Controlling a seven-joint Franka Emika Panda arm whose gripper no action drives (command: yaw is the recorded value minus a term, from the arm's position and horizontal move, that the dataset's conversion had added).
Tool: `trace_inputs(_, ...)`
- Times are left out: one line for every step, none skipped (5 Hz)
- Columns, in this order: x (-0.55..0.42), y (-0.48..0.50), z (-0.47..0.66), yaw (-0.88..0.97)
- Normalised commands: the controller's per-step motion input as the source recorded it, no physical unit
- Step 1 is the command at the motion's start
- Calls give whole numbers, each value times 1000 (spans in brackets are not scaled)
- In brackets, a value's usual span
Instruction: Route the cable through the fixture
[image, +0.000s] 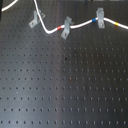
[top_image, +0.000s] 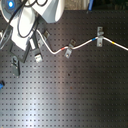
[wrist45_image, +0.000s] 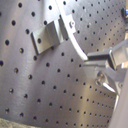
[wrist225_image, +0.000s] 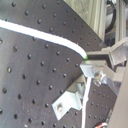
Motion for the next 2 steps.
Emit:
trace_inputs(0, 79, 446, -197)
trace_inputs(-19, 25, 418, -157)
